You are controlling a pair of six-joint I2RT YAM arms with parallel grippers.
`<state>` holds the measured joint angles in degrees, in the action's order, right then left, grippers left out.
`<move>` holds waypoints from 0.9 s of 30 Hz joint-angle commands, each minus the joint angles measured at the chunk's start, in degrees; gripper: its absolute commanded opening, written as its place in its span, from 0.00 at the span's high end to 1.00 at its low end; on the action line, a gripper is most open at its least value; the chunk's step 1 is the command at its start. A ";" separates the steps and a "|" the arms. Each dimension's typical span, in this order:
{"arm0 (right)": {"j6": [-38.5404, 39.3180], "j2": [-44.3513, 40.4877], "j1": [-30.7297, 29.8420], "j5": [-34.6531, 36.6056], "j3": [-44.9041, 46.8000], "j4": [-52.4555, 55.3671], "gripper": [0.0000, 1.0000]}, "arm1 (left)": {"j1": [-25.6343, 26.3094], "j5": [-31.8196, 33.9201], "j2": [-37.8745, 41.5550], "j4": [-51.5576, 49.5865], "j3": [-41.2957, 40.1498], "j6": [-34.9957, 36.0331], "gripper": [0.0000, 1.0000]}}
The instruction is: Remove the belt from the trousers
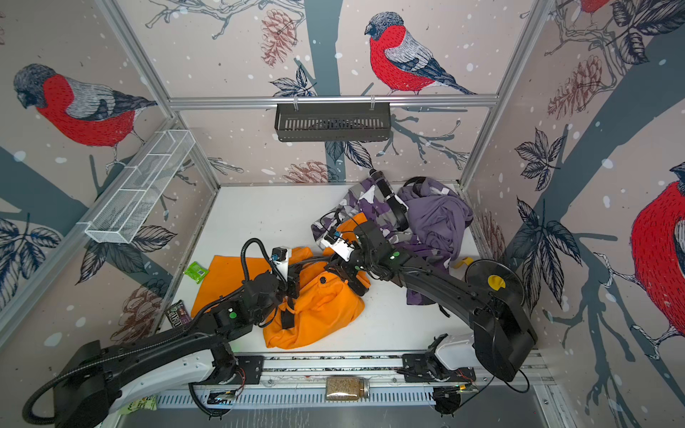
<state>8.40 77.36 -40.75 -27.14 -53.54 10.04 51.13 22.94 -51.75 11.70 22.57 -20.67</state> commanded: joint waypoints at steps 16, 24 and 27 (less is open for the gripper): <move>-0.70 -11.34 8.72 10.62 3.48 12.61 1.00 | -9.91 18.67 7.80 -18.40 -3.29 -13.82 1.00; 6.72 -9.71 3.15 10.67 -1.83 11.73 1.00 | -9.65 1.41 1.38 -7.29 1.53 4.45 0.91; 10.98 -6.13 1.73 10.88 -8.80 16.80 1.00 | -9.25 1.01 -2.94 -12.92 9.46 6.73 0.45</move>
<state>13.93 69.80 -38.54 -26.00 -58.17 20.38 42.28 8.80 -52.51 9.98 28.08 -18.09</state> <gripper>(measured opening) 0.433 0.345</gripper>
